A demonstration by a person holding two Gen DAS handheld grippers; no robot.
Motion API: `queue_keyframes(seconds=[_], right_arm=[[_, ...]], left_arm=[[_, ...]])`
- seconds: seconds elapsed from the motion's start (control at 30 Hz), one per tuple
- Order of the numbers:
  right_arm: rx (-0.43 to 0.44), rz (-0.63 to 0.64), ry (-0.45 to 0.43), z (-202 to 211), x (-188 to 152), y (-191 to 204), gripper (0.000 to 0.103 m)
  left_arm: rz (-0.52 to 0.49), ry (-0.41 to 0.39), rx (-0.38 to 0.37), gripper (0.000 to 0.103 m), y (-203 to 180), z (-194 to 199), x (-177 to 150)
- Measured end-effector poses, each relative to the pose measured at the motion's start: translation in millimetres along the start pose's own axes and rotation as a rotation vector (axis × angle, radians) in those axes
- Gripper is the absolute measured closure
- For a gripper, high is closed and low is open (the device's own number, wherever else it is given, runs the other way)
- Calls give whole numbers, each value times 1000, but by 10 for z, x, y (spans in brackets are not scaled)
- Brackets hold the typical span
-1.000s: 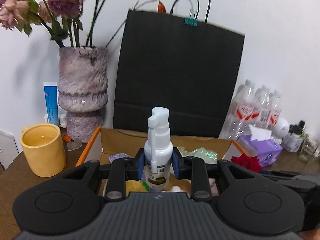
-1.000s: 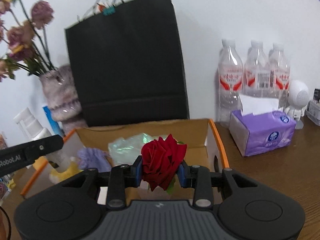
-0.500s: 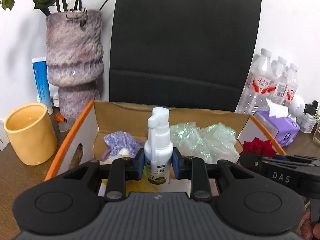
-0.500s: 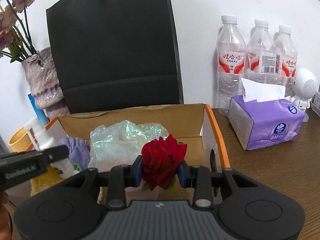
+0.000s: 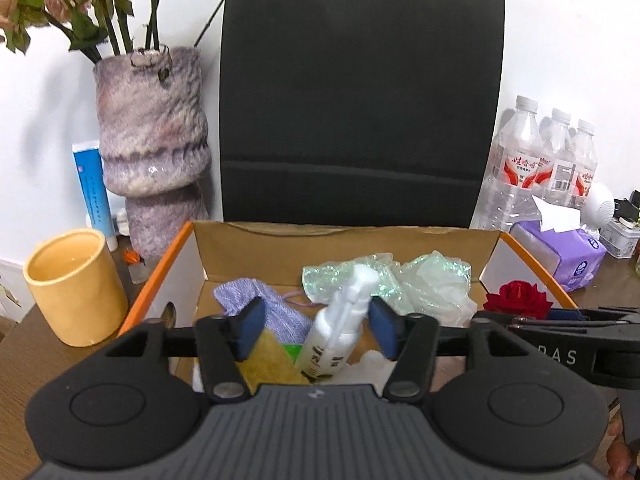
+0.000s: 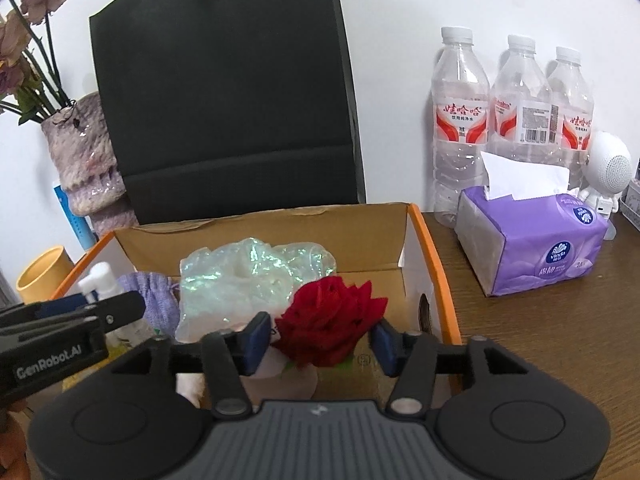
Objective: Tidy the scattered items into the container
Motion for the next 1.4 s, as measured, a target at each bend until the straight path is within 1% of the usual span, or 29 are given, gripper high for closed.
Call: queue_keyframes(seconds=[0.03,0.1,0.13,0.2,0.27,0.3,0.33,0.43,0.5,0.63,0.67,0.7,1.07,1.27,1.4], right_arm=[[2,-3,2,0,1,-3,45],[9,-10,2,11,8,-6,38],[10,-10,-1,21,13,-3,36],[11,-6,-12,54,31,9,30],[12,0,-22,94,52,33,28],[13,2,-28,113,63,45,26],[5,6,-34,131,75,50,25],[-17,10,-52,180,108,52,18],[-16,-1,-59,207,127,38,14],[-1,-8,-75,282,162,52,9],[3,-6,-81,303,170,63,3],[6,-4,-87,325,177,74,0],[2,32,-127,611,216,190,0],[-12,73,-136,839,142,282,0],[-20,88,-138,1019,71,331,0]], left_arm=[[-2,-5,8,31,-2,14,8],[-3,-15,16,27,0,45,27],[-2,-20,19,25,2,59,36],[2,-29,22,22,10,84,56],[9,-37,28,17,28,105,73],[14,-40,32,13,41,114,80],[19,-43,36,10,53,123,88],[33,-53,48,2,91,151,112],[43,-60,56,1,116,170,127],[48,-71,73,0,151,219,151],[46,-74,76,0,155,235,155],[45,-77,79,0,159,253,158],[57,-101,80,0,202,532,159],[69,-111,81,0,236,758,90],[59,-124,88,0,223,964,17]])
Point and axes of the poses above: each gripper's, at about its wrist camera, not at the fingertips, and z roughly against the way its jaws point, y to its left, x to its top, the point moved 5 cm from there along -z, roughly the way its jaws point, and after that the axes turned 2 degrees about -y, right-handed, at the moved point
